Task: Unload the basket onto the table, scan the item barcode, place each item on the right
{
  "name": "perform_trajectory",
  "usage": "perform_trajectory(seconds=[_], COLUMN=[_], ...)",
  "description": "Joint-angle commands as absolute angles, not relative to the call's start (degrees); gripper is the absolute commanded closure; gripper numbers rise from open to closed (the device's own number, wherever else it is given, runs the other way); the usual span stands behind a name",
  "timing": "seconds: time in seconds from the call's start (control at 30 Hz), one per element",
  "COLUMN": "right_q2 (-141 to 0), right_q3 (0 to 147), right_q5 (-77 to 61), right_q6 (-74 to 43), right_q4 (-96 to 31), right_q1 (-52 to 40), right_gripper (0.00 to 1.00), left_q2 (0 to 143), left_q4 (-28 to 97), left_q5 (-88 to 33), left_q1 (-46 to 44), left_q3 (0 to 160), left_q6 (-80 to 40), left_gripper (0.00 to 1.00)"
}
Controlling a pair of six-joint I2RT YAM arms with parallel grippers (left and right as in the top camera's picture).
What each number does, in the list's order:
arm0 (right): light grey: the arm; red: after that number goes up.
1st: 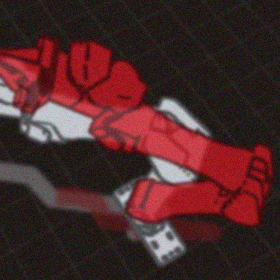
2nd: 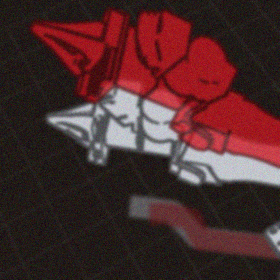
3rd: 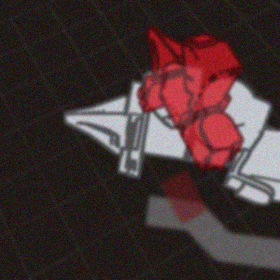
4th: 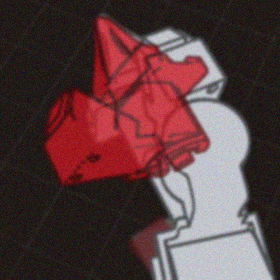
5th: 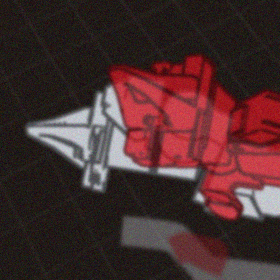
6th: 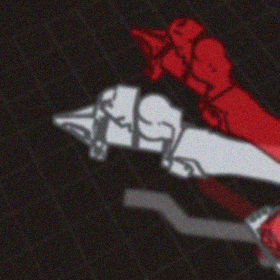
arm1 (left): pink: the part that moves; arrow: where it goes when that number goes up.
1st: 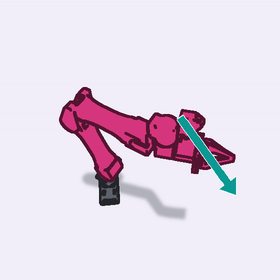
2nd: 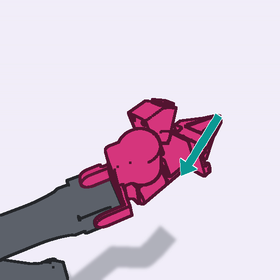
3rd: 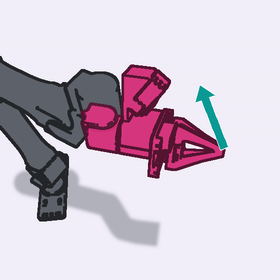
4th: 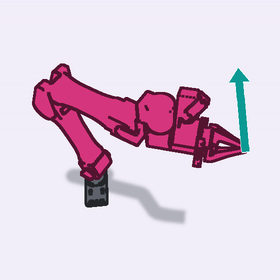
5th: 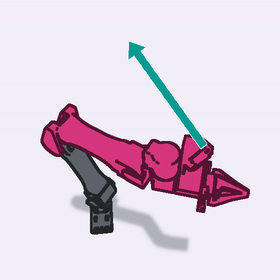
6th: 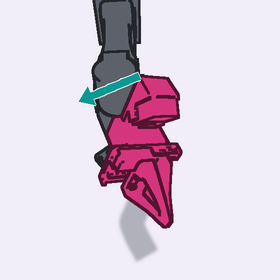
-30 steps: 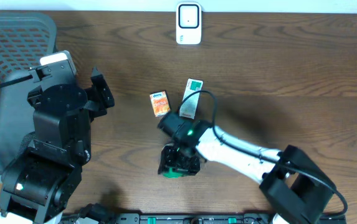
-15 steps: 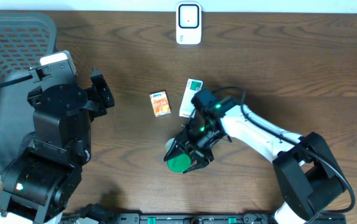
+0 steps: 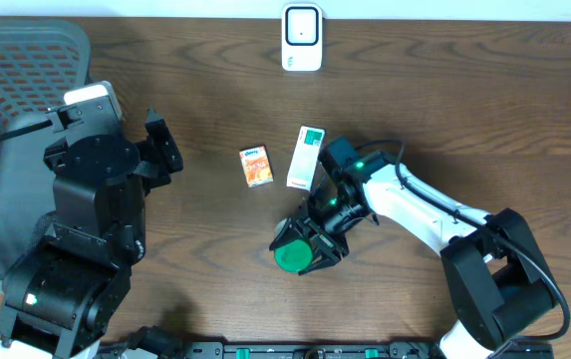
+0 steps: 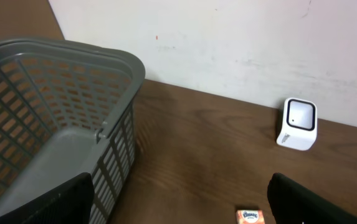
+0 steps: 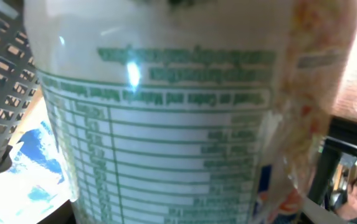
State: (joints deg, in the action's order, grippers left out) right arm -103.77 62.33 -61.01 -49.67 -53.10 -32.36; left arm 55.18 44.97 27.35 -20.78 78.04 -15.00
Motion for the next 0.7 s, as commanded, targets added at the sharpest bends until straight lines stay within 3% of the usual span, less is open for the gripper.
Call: perform_trajectory(seconds=[0.0,0.33,0.4,0.47,0.67], right_q2=[-104.4,-107.0,-107.0,-107.1,-107.1], right_q3=[58.9,51.2,51.2,51.2,51.2], right_q5=[-67.9,-86.9,-87.6,-86.7,-84.8], right_q6=[-50.7,-51.2,-51.3,-51.5,-55.5], right_q4=[-53.5,-48.4,-48.4,-47.9,-42.2], right_q1=[-32.4,-32.8,-32.6,-32.2,-31.4], right_gripper=[0.44,0.48,0.41,0.25,0.23], left_q2=[55.0,55.0,55.0,55.0,55.0], left_q4=[45.0,45.0,45.0,45.0,45.0], left_q5=[27.9,27.9,27.9,27.9,27.9], left_q1=[-20.6,-20.6,-20.6,-20.6,-20.6], left_q3=[77.5,77.5,77.5,77.5,77.5], left_q6=[-15.3,-15.3,-15.3,-15.3,-15.3], left_gripper=[0.11,0.11,0.11,0.11,0.11])
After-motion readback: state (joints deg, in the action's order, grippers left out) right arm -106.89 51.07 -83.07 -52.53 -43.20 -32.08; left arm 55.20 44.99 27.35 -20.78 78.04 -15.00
